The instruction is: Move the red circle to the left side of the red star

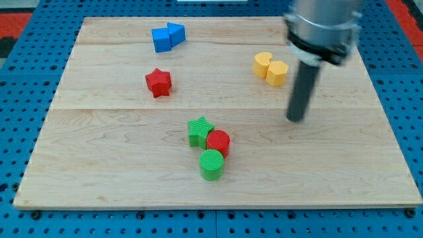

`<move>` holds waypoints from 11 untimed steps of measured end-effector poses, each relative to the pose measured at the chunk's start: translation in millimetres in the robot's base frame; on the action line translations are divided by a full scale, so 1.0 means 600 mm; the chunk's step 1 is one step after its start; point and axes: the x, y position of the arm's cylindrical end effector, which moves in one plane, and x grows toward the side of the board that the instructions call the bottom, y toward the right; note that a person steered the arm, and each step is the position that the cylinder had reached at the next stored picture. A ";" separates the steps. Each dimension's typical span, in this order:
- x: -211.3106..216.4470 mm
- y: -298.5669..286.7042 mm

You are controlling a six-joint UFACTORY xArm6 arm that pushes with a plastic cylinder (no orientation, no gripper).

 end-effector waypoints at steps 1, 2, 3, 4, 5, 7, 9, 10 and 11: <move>0.062 -0.083; 0.077 -0.153; 0.056 -0.219; 0.041 -0.321; 0.038 -0.415; 0.069 -0.466; -0.049 -0.487; -0.004 -0.476; -0.029 -0.525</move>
